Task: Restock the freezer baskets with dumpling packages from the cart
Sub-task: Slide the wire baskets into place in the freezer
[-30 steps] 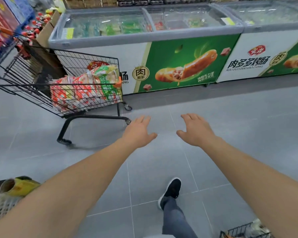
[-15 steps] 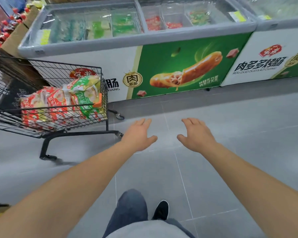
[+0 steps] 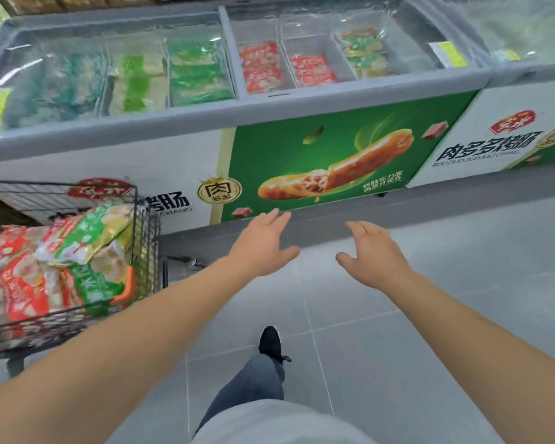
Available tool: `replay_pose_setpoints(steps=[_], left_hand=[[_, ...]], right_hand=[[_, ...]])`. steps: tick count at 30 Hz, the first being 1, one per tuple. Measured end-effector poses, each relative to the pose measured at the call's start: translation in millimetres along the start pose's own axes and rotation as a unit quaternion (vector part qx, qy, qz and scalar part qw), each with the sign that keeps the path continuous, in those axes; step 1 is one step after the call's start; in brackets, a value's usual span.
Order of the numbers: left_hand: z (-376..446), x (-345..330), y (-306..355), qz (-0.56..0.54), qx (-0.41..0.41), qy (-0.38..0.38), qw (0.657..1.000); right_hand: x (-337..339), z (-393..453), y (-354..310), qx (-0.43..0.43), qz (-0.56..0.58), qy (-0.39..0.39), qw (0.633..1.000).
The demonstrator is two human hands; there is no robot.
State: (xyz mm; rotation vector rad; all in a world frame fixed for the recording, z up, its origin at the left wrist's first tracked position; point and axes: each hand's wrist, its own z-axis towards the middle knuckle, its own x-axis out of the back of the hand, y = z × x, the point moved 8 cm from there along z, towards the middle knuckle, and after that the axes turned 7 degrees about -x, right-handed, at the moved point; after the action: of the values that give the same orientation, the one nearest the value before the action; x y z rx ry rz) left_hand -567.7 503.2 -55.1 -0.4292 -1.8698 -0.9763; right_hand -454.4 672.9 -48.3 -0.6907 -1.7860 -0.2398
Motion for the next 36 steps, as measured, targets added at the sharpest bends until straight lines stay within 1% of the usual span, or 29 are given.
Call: replay_pose_setpoints(steps=[2, 5, 12, 18, 25, 28, 31, 34, 36], left_hand=[[43.3, 15.2, -5.5, 0.015, -0.009, -0.012, 1.000], [98.8, 34.8, -9.3, 0.028, -0.020, -0.008, 0.999], [240.2, 60.2, 4.0, 0.046, -0.032, -0.008, 0.998], [379.5, 80.8, 43.2, 0.057, -0.018, -0.016, 0.998], [515.6, 108.1, 99.1, 0.043, -0.009, 0.000, 0.999], [569.8, 110.9, 107.9, 0.032, -0.008, -0.009, 0.999], [619.3, 116.6, 114.5, 0.039, -0.026, -0.004, 0.999], [675.1, 126.3, 120.6, 0.032, -0.032, -0.004, 0.999], [718.2, 134.6, 122.6, 0.033, -0.040, 0.001, 0.999]], right_hand=[[14.8, 36.8, 2.9, -0.005, 0.005, 0.001, 1.000], [30.7, 80.9, 8.8, -0.013, 0.008, -0.008, 1.000], [70.4, 207.9, 50.6, -0.024, 0.034, -0.003, 0.999], [128.7, 326.1, 116.8, -0.015, 0.061, 0.009, 0.998], [211.0, 445.9, 195.3, -0.011, 0.042, 0.015, 0.999], [230.4, 494.9, 217.1, -0.006, 0.047, 0.006, 0.999], [245.3, 540.6, 237.6, -0.002, 0.074, 0.000, 0.997], [267.0, 590.3, 258.9, 0.006, 0.088, 0.011, 0.996], [284.2, 626.8, 275.8, -0.006, 0.089, 0.023, 0.996]])
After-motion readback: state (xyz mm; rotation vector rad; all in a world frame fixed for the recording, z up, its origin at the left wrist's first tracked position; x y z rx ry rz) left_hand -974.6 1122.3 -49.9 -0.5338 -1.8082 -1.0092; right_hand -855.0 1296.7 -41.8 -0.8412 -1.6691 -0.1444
